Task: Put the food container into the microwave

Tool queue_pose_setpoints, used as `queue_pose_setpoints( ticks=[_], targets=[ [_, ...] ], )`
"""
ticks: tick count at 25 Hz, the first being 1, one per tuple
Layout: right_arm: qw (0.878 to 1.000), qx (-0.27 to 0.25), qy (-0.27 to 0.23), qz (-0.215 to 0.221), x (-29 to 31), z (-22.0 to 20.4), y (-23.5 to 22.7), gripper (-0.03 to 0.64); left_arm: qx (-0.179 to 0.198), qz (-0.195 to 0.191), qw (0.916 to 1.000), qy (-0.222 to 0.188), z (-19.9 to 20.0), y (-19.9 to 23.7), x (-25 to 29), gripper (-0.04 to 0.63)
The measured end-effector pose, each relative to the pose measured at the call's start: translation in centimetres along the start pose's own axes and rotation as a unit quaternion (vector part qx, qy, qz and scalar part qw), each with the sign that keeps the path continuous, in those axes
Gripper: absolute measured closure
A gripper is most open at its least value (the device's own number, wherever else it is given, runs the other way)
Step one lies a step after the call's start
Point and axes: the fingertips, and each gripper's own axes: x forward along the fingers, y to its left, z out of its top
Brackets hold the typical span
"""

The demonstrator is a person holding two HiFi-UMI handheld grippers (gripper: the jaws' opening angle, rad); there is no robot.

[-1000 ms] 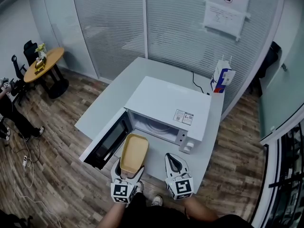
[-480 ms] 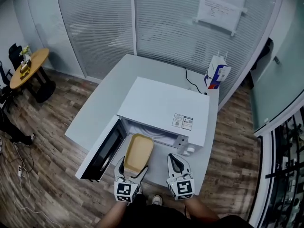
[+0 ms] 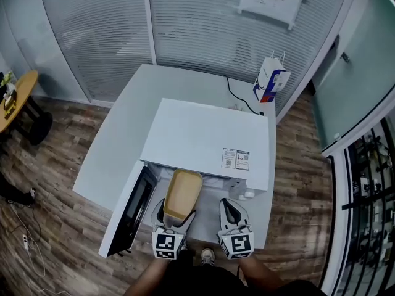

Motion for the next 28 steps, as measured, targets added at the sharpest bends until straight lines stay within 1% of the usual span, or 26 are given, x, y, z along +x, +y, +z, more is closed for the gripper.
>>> queue_pose_setpoints(
  ticks=[4, 11, 16, 19, 24, 28],
  targets=[
    [1.000, 0.004, 0.008, -0.014, 1.3, -0.7, -0.3, 0.618, 0.009, -0.017, 0.9998, 0.005, -0.1, 0.8, 2.2, 0.126],
    [0.999, 0.000, 0.026, -0.032, 2.4, -2.1, -0.3, 0.618, 0.028, -0.027, 0.9992, 0.009, -0.1, 1.9, 5.9, 0.124],
    [0.999, -0.002, 0.037, -0.036, 2.7, -3.1, -0.1, 0.618, 0.039, -0.017, 0.9988, 0.024, -0.6, 2.9, 8.9, 0.123],
    [0.998, -0.004, 0.047, -0.038, 2.6, -3.8, 0.0, 0.618, 0.039, -0.008, 0.9988, 0.029, -0.6, 3.3, 10.7, 0.123],
    [0.997, 0.004, 0.056, -0.046, 2.8, -4.9, -0.2, 0.618, 0.026, -0.002, 0.9989, 0.038, -0.5, 3.8, 13.2, 0.123],
    [0.997, 0.012, 0.061, -0.045, 3.2, -5.4, 0.0, 0.618, 0.035, 0.016, 0.9979, 0.053, -0.9, 4.5, 14.9, 0.123]
  ],
)
